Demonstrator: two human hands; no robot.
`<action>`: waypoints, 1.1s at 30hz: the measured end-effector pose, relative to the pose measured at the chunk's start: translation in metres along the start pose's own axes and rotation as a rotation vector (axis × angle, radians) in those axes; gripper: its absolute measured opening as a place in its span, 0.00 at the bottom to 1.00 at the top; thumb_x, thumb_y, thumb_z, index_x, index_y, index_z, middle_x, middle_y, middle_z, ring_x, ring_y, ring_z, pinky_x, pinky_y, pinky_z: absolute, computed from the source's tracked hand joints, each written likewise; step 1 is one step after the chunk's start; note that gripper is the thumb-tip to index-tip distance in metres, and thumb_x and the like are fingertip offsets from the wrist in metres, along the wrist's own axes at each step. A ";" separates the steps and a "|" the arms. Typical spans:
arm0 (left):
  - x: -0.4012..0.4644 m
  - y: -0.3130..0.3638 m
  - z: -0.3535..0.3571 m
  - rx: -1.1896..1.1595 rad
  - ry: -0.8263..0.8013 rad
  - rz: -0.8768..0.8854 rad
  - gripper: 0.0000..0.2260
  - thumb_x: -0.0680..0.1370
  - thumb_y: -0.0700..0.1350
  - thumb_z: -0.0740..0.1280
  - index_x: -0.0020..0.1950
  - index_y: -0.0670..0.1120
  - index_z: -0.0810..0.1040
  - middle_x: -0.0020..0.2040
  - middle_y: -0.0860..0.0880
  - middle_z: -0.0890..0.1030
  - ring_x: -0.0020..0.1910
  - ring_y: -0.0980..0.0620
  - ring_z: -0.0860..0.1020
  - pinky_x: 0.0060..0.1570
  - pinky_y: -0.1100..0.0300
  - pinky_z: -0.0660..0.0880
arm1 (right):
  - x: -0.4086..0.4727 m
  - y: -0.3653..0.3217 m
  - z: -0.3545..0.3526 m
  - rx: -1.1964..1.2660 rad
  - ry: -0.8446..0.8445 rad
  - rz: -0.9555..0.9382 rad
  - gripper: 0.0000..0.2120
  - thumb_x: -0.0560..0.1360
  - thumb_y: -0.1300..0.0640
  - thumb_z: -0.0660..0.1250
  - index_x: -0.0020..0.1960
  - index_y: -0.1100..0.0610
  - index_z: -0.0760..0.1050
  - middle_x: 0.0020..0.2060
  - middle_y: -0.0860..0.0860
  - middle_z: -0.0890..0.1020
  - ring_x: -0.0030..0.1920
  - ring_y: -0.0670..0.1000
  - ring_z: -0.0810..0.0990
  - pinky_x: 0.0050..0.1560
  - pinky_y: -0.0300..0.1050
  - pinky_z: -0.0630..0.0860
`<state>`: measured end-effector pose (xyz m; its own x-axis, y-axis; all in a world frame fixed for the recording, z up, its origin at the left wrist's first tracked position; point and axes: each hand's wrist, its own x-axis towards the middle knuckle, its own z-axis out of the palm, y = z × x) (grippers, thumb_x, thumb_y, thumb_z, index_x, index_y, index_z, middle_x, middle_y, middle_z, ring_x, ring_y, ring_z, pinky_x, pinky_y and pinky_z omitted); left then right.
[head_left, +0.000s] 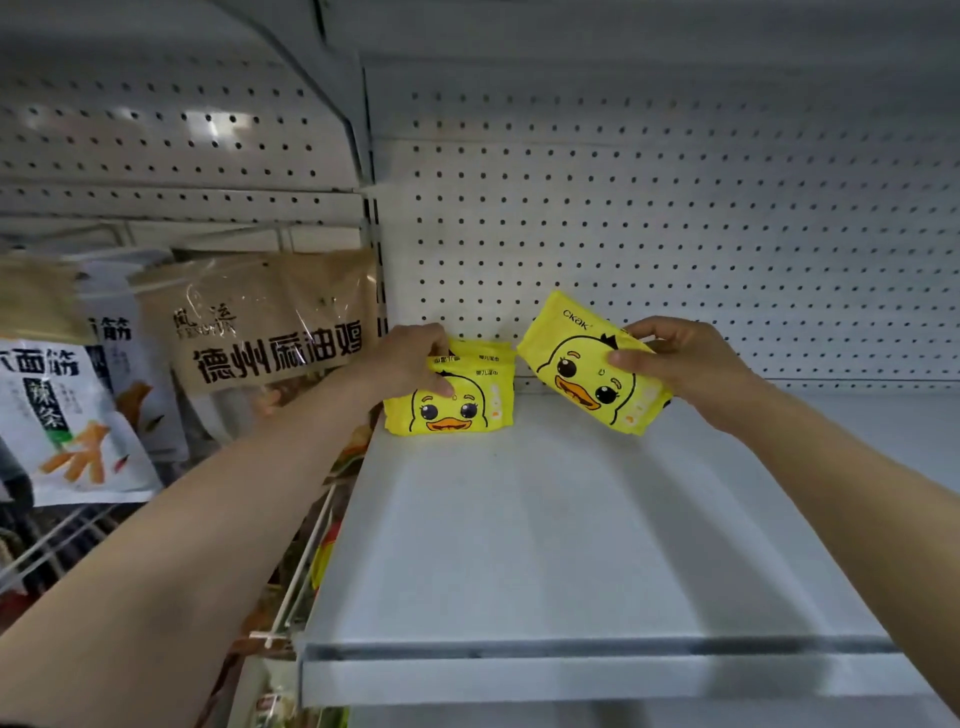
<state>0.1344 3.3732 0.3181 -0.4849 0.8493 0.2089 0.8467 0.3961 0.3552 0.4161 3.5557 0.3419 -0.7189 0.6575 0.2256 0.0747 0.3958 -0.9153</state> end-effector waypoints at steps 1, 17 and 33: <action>0.000 0.000 0.001 -0.001 0.015 0.010 0.23 0.65 0.51 0.80 0.53 0.50 0.73 0.51 0.53 0.76 0.50 0.51 0.74 0.43 0.58 0.70 | 0.001 -0.001 0.001 0.001 0.001 0.001 0.14 0.68 0.55 0.78 0.52 0.54 0.82 0.42 0.53 0.86 0.40 0.53 0.84 0.40 0.53 0.78; -0.016 0.017 -0.010 -0.169 0.385 0.197 0.20 0.72 0.59 0.72 0.60 0.52 0.77 0.53 0.52 0.77 0.56 0.50 0.73 0.56 0.54 0.70 | 0.010 -0.009 0.031 -0.133 -0.211 0.004 0.10 0.69 0.57 0.78 0.50 0.55 0.82 0.46 0.51 0.86 0.48 0.57 0.85 0.47 0.54 0.79; -0.035 0.012 -0.007 0.046 0.073 -0.093 0.23 0.66 0.52 0.79 0.55 0.48 0.74 0.54 0.48 0.77 0.54 0.49 0.74 0.49 0.53 0.74 | 0.036 -0.008 0.142 -0.772 -0.123 -0.309 0.21 0.66 0.48 0.78 0.57 0.49 0.77 0.51 0.47 0.81 0.53 0.51 0.78 0.47 0.45 0.74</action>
<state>0.1599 3.3455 0.3210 -0.5752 0.7809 0.2438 0.8057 0.4892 0.3341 0.2914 3.4858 0.3101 -0.8515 0.3905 0.3499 0.2816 0.9035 -0.3229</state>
